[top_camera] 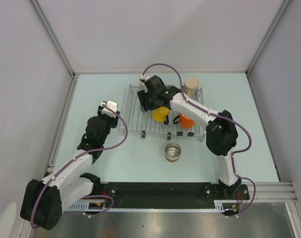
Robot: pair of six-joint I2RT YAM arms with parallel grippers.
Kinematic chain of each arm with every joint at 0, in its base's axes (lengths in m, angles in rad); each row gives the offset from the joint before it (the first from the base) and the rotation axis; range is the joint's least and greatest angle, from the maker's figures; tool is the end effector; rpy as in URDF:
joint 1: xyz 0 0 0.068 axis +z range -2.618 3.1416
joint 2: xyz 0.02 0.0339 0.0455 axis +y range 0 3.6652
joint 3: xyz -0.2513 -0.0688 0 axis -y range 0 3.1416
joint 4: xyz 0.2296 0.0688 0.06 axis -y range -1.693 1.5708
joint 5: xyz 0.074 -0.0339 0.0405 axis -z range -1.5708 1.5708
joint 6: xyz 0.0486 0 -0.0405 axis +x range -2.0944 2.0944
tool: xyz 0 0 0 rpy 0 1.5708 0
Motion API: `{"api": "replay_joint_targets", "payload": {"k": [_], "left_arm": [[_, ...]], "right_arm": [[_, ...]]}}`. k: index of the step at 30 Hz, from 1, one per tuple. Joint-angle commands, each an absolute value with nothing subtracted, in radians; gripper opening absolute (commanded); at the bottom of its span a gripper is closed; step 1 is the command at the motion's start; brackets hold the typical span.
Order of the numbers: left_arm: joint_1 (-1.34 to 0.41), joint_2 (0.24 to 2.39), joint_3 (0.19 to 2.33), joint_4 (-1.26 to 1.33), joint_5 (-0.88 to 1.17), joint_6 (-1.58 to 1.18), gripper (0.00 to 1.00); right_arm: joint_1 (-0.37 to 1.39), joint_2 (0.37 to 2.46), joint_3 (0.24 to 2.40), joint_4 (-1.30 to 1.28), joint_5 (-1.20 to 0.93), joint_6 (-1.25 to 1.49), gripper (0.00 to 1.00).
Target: Load the cups into the dish rack
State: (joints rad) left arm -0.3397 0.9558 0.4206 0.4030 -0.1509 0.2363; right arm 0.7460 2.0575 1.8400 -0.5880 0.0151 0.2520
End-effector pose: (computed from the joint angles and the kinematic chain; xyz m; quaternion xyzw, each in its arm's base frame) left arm 0.2137 -0.0678 0.2372 0.1654 0.7333 0.0227 0.6590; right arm 0.3380 0.3114 0.2562 -0.2241 0.9002 0.1725 0.3312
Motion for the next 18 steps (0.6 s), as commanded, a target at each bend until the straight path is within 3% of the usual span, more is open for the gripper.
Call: {"api": "replay_joint_targets", "payload": {"k": [1, 10, 18], "left_arm": [[-0.33, 0.954, 0.417, 0.443, -0.133, 0.229, 0.53], [-0.33, 0.96, 0.416, 0.446, -0.135, 0.23, 0.52], [-0.33, 0.96, 0.419, 0.442, -0.126, 0.23, 0.52]], "right_arm": [[0.758, 1.939, 1.83, -0.58, 0.032, 0.218, 0.64], [0.805, 1.813, 1.772, -0.587, -0.009, 0.229, 0.66], [0.985, 1.525, 1.432, -0.727, 0.299, 0.31, 0.7]]}}
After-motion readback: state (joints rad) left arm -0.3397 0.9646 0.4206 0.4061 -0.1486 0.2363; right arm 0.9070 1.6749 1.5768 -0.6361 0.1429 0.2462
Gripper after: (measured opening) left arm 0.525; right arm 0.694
